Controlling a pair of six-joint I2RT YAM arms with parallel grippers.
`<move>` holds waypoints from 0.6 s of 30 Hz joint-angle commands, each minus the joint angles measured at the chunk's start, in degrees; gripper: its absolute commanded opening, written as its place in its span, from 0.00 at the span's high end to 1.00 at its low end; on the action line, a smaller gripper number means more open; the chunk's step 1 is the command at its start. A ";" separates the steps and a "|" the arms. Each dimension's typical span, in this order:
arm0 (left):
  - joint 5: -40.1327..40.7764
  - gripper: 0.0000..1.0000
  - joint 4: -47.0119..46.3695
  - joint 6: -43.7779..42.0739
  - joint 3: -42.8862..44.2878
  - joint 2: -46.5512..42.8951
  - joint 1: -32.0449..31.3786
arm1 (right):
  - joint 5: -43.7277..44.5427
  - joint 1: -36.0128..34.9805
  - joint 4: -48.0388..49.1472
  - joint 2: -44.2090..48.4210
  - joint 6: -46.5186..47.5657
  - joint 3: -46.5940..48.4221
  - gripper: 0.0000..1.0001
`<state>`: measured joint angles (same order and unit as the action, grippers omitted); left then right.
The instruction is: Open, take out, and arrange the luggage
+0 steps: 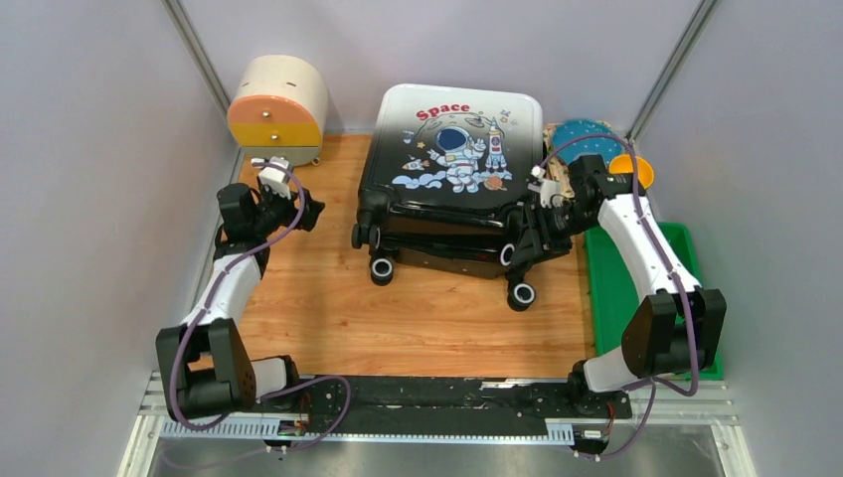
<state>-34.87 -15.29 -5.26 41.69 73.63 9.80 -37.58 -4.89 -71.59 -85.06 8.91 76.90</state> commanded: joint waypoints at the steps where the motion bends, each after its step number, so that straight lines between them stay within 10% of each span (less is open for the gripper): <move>1: 1.03 0.21 16.50 3.92 1.81 -6.99 0.30 | -11.72 -7.84 6.98 3.14 2.00 -2.63 0.72; 7: 1.82 0.22 20.91 7.89 3.13 -10.69 0.31 | -14.36 -20.24 11.48 3.41 2.17 -3.34 0.76; 12: -2.91 0.22 24.69 6.66 9.80 -8.68 0.30 | -16.38 -20.87 6.93 6.74 4.53 0.51 0.13; 18: -5.82 0.21 25.74 7.89 14.90 -6.22 0.22 | -17.17 -13.86 2.77 11.13 7.44 6.50 0.07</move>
<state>-37.52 8.25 1.08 52.49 65.73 10.15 -50.04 -24.38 -68.55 -78.83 13.50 78.26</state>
